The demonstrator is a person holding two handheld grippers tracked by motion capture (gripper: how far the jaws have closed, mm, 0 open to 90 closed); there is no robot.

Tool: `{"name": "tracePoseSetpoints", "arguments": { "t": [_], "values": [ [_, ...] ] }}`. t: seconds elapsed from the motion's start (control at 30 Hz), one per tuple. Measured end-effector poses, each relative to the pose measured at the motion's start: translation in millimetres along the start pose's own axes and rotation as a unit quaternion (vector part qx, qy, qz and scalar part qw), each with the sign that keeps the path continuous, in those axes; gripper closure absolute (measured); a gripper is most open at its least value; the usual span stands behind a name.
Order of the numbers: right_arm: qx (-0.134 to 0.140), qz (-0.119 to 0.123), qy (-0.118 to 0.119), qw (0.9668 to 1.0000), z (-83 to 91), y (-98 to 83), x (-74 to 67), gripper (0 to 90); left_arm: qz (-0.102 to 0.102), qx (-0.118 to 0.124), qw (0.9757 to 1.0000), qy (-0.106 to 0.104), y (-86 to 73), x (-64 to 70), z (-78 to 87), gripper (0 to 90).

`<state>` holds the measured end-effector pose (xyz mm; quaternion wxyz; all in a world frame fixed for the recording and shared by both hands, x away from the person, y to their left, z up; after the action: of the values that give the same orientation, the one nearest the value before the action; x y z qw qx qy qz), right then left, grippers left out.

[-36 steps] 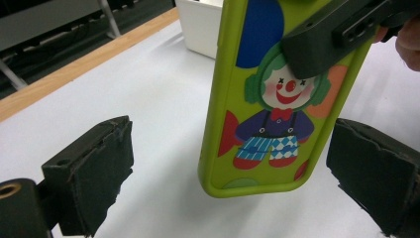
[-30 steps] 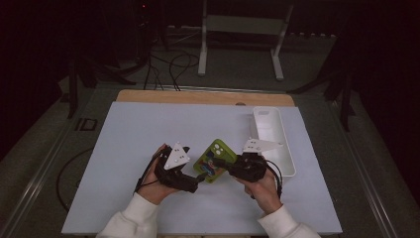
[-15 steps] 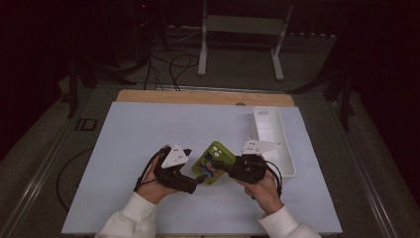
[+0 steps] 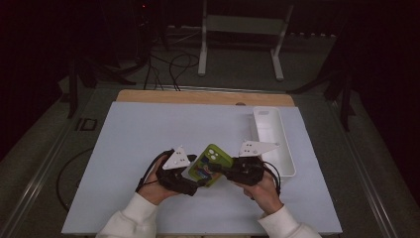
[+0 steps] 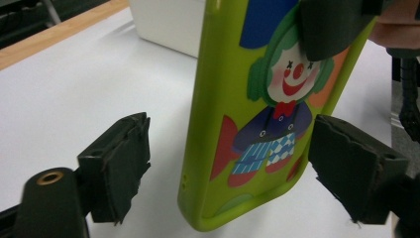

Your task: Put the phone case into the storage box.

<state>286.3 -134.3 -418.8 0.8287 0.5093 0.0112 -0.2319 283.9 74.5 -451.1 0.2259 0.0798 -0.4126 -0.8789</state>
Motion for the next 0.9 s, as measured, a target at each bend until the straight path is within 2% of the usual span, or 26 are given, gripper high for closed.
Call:
{"name": "tracePoseSetpoints", "arguments": {
  "t": [0.23, 0.43, 0.57, 0.8, 0.9],
  "values": [
    [-0.010, 0.016, 0.012, 0.9998, 0.0, -1.0, -2.0, 87.5, -0.013, 0.004, 0.9992, -0.038, -1.3, 1.9, -0.8, 33.5],
    [-0.012, 0.022, 0.016, 0.9996, 0.7, -1.2, -1.0, 87.6, -0.019, 0.006, 0.9987, -0.047, -2.8, 2.3, -0.1, 43.4],
    [-0.007, 0.018, 0.019, 0.9996, 4.2, -1.8, 1.2, 87.6, -0.027, 0.007, 0.9974, -0.066, -6.1, 1.8, 1.3, 56.8],
    [-0.011, 0.025, 0.026, 0.9993, 5.8, -2.9, 3.1, 86.5, -0.020, 0.005, 0.9954, -0.094, -10.3, 0.3, -0.2, 70.6],
    [-0.013, 0.026, 0.031, 0.9991, 5.2, -3.1, 3.2, 83.4, -0.019, 0.003, 0.9958, -0.089, -12.4, 0.2, -1.2, 75.4]
  ]
}}
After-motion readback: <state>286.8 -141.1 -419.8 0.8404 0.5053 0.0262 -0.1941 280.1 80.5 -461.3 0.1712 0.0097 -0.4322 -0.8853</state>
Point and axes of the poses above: each handheld gripper's, and its own axes: z roughly backward along the jaws, y roughly out of its top, x roughly to its right, the point moved 2 cm from there along -z, roughly forward along the jaws, and after that the axes turned 8 degrees about -x, right-handed, at the moved point
